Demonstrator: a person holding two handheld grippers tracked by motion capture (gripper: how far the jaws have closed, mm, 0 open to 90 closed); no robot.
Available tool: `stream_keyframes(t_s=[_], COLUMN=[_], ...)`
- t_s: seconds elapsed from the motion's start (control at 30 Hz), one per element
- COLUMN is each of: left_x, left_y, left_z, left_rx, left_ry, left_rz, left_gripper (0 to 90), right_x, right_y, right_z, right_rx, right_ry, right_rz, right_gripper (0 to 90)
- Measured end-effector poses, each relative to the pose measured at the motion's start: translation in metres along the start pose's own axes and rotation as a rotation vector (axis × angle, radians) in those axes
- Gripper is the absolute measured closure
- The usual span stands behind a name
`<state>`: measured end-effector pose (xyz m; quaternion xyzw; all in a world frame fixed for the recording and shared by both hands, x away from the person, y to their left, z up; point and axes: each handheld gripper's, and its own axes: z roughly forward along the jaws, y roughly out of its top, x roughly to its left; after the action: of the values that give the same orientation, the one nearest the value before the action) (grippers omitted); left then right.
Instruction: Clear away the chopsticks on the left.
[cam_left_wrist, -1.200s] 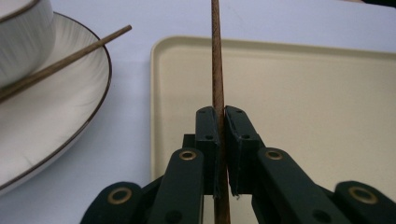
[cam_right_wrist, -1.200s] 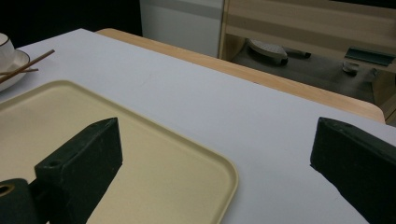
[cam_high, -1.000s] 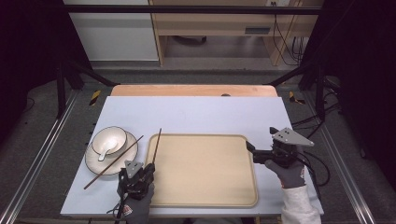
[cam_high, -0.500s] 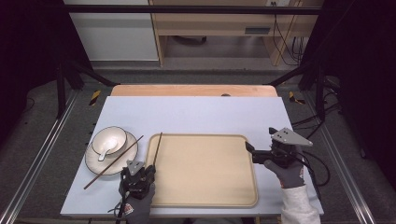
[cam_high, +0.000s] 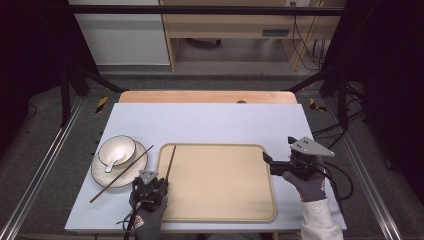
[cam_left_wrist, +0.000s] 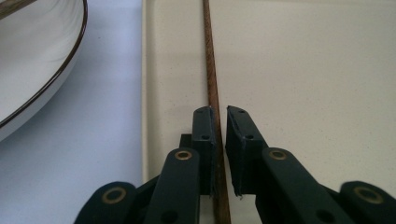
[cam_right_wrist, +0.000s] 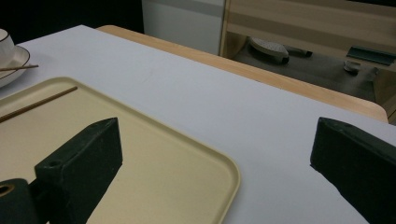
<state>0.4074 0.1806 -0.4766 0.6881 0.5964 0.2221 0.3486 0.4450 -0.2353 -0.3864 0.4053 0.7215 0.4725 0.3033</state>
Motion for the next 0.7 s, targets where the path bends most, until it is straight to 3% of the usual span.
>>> stream_keyframes(t_s=[0.17,0.33,0.43,0.6,0.63,0.7], left_x=[0.004,0.009,0.011,0.018,0.018,0.024], left_y=[0.005,0.02,0.027,0.047,0.047,0.05], left_z=[-0.006,-0.028,-0.034,-0.051,-0.051,-0.055], left_rx=[-0.036,-0.117,-0.138,-0.13,-0.13,-0.117], left_ry=[-0.025,-0.102,-0.136,-0.211,-0.211,-0.255], left_rz=[-0.003,0.037,0.052,0.161,0.161,0.182], left_gripper=[75.0,63.6,58.4,48.9,46.8,44.5], right_x=[0.0,0.0,-0.001,-0.002,-0.002,-0.002], right_y=[0.0,0.0,0.001,0.001,0.001,0.001], right_z=[-0.001,-0.001,-0.002,-0.004,-0.004,-0.004], right_rx=[-0.002,-0.005,-0.009,-0.013,-0.013,-0.012], right_ry=[-0.001,-0.001,0.0,-0.001,-0.001,-0.002], right_rz=[0.002,0.005,0.007,0.013,0.013,0.014], right_gripper=[2.4,2.3,2.3,2.3,2.3,2.3])
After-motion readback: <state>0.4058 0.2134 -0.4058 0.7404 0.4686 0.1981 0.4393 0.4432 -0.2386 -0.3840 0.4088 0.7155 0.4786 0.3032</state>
